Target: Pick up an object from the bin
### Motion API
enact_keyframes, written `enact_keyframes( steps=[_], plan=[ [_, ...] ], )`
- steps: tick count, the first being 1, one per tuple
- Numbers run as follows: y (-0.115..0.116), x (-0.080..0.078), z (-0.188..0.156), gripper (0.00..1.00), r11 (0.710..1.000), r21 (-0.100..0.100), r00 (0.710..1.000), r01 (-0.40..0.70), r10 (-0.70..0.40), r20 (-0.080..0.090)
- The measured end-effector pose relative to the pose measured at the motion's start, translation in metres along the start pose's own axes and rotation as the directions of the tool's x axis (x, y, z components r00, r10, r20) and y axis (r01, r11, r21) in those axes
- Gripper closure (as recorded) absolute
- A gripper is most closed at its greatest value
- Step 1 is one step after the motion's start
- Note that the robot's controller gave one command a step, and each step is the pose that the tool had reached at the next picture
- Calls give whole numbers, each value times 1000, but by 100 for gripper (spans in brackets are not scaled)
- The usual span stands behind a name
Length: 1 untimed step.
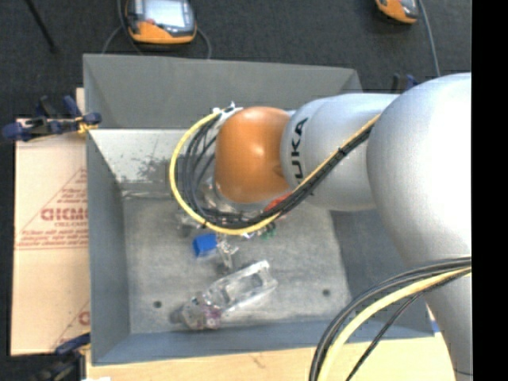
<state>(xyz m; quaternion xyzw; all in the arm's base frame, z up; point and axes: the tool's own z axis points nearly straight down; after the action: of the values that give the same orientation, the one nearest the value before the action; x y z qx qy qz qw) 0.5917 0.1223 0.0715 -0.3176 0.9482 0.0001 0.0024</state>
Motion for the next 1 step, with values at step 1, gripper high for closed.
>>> enact_keyframes(
  steps=[1],
  plan=[
    [0,1,0,100,1000,-2,1000,-5,5,-1]
  ],
)
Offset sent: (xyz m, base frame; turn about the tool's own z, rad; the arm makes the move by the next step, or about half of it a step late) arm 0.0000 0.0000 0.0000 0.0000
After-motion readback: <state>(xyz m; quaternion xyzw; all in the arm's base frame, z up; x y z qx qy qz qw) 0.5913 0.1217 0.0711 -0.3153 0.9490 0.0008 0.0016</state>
